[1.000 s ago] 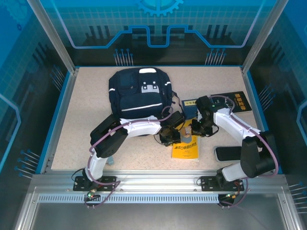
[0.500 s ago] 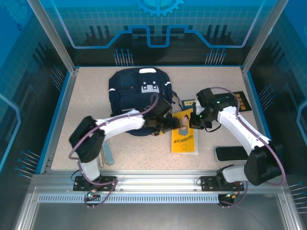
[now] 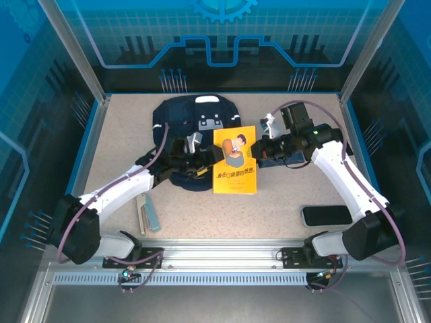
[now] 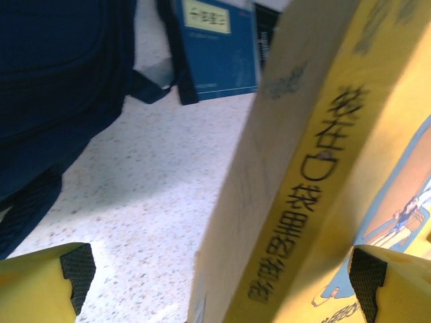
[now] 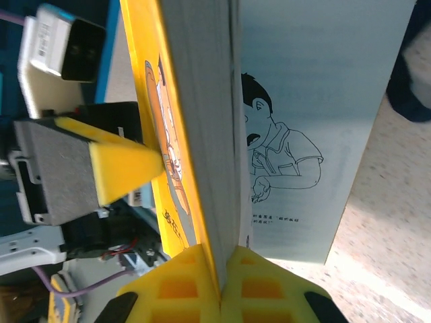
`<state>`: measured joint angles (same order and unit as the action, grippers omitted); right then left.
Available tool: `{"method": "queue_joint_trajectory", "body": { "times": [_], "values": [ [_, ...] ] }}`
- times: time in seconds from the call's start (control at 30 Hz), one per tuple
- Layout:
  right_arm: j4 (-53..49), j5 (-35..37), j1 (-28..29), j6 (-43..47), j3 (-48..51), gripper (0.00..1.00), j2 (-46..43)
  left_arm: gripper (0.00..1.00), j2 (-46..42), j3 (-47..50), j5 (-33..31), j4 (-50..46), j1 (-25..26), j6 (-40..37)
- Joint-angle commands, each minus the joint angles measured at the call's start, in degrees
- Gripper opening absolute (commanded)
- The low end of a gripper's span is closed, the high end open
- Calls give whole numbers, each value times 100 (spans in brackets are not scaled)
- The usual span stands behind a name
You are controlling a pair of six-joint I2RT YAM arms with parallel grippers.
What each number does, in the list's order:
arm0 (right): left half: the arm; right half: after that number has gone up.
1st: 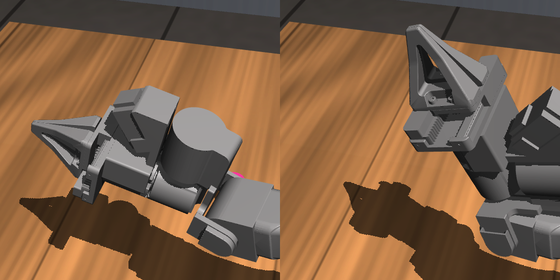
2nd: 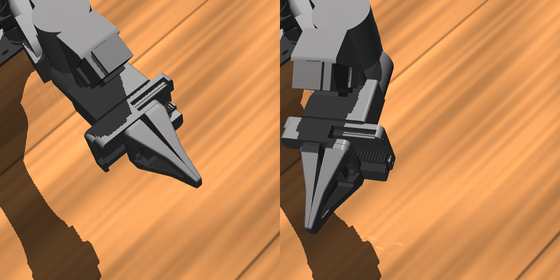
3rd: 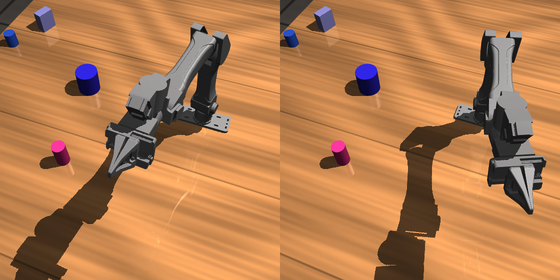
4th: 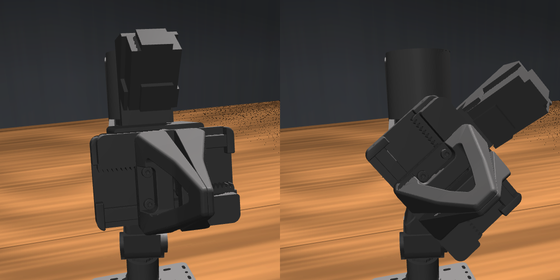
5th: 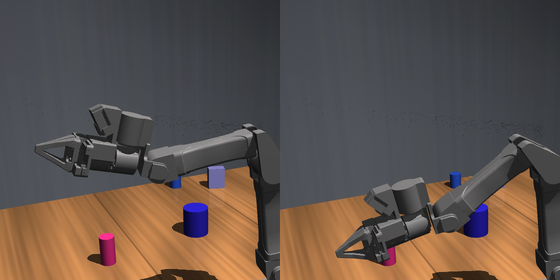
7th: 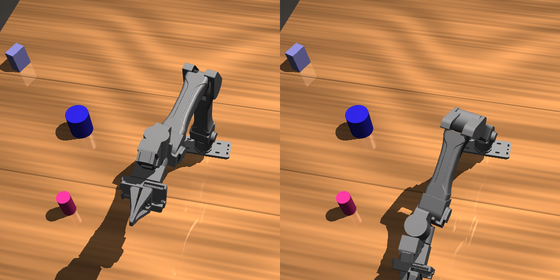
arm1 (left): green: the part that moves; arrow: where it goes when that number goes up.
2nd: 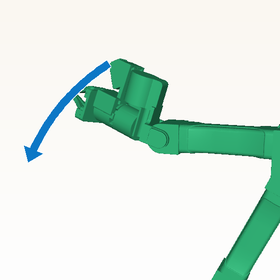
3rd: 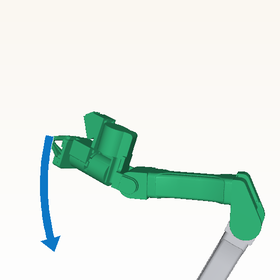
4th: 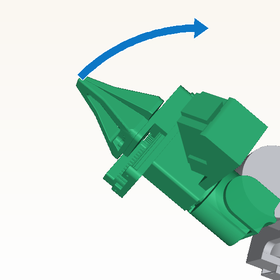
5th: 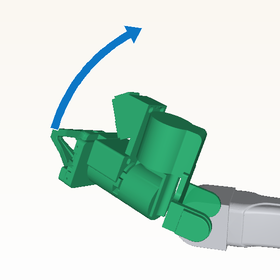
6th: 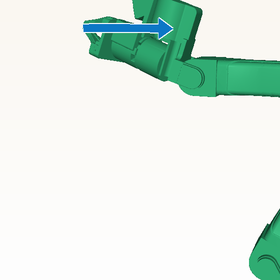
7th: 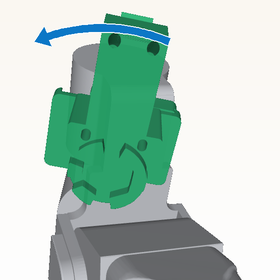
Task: Pack the student bag
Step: Pass the book.
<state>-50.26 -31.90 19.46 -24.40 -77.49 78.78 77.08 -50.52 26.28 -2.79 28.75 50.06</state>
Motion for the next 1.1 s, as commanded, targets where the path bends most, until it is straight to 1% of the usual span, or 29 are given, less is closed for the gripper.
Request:
{"method": "queue_joint_trajectory", "body": {
  "times": [0.0, 0.03, 0.1, 0.2, 0.3, 0.33, 0.43, 0.47, 0.5, 0.57, 0.63, 0.67, 0.73, 0.77, 0.8, 0.83, 0.9, 1.0, 1.07],
  "values": [
    [374, -866, 31, -1, -323, 0, 171, 99, -132, 245, 832, 1204, -89, 268],
    [384, -909, 31, 1, -367, 0, 231, 98, -119, 262, 902, 1310, -101, 310],
    [394, -940, 31, 6, -420, 0, 309, 94, -114, 265, 938, 1454, -102, 352],
    [394, -907, 6, 15, -450, 0, 403, 82, -122, 270, 950, 1638, -122, 412],
    [428, -879, -76, -48, -405, 0, 473, 60, -120, 289, 903, 1773, -154, 508],
    [469, -902, -112, -90, -368, 0, 479, 51, -123, 312, 880, 1866, -161, 566],
    [492, -786, -191, -166, -303, 1, 451, 30, -117, 369, 807, 2237, -178, 847],
    [487, -706, -218, -226, -275, 9, 429, 26, -126, 354, 771, 2254, -180, 892],
    [495, -662, -288, -340, -218, 23, 400, 21, -125, 294, 696, 2179, -177, 899],
    [621, -605, -457, -640, -27, 48, 280, 14, -132, 203, 530, 2107, -183, 949],
    [1006, -665, -573, -1040, 286, 58, 57, 7, -162, 161, 276, 2211, -188, 1116],
    [1367, -825, -633, -1352, 522, 67, -77, 6, -190, 157, 57, 2301, -179, 1230],
    [1996, -1087, -676, -1894, 882, 75, -288, 5, -266, 207, -412, 2594, -178, 1445],
    [2343, -1158, -688, -2226, 1069, 82, -398, 5, -295, 235, -639, 2740, -177, 1563],
    [2549, -1165, -683, -2476, 1191, 88, -469, 5, -319, 230, -857, 2800, -183, 1625],
    [2795, -1150, -681, -2779, 1338, 93, -548, 5, -333, 204, -1085, 2789, -178, 1677],
    [3321, -1154, -673, -3408, 1654, 99, -671, 6, -375, 133, -1462, 2781, -177, 1771],
    [4128, -1083, -610, -4474, 2166, 100, -832, 7, -410, 56, -1935, 2904, -169, 1916],
    [4639, -904, -495, -5196, 2414, 100, -864, 8, -418, -25, -2173, 2950, -170, 1974]
  ]
}}
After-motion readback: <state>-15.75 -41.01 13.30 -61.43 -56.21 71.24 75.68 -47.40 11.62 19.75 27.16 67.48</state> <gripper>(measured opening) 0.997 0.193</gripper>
